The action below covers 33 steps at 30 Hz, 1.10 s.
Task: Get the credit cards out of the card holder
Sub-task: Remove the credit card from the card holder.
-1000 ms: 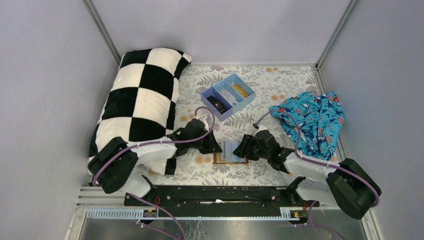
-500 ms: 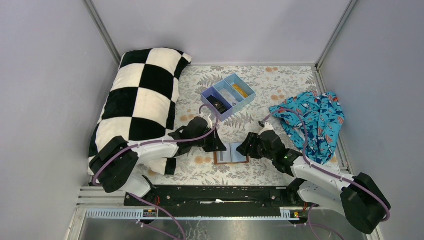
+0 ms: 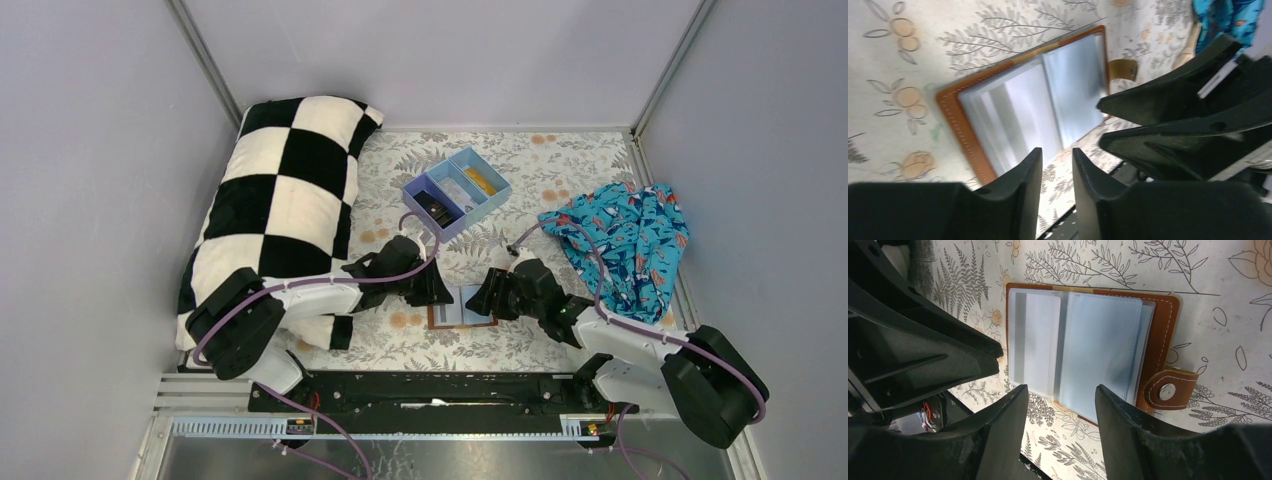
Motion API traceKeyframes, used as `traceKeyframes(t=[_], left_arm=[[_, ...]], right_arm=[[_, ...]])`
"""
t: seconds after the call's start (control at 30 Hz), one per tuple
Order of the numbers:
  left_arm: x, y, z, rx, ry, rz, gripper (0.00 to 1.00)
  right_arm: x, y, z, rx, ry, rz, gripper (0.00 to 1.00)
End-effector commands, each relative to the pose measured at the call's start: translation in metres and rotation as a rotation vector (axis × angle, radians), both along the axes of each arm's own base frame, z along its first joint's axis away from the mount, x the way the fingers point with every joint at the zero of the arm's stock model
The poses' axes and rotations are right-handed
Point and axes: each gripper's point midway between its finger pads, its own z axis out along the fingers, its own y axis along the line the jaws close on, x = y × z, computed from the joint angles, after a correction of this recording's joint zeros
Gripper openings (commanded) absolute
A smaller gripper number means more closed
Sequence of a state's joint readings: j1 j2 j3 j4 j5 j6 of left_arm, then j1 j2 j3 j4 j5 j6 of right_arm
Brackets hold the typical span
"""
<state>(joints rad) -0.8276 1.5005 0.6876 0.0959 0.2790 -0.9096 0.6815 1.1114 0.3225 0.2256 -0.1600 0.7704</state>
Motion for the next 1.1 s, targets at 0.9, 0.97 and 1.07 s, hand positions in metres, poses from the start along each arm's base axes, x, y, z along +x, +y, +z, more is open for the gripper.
traceKeyframes(t=[0.9,0.97,1.07], left_arm=[[0.013,-0.005,-0.013,0.049,-0.015,0.023,0.52],[0.012,-0.009,-0.010,0.022,-0.009,0.008,0.51],[0.010,-0.017,-0.003,-0.025,-0.002,-0.015,0.51]], right_arm=[[0.015,0.001,-0.002,-0.049,-0.018,-0.013,0.60],[0.015,0.001,-0.002,-0.051,-0.017,-0.012,0.60],[0.014,0.000,-0.003,-0.050,-0.016,-0.013,0.60]])
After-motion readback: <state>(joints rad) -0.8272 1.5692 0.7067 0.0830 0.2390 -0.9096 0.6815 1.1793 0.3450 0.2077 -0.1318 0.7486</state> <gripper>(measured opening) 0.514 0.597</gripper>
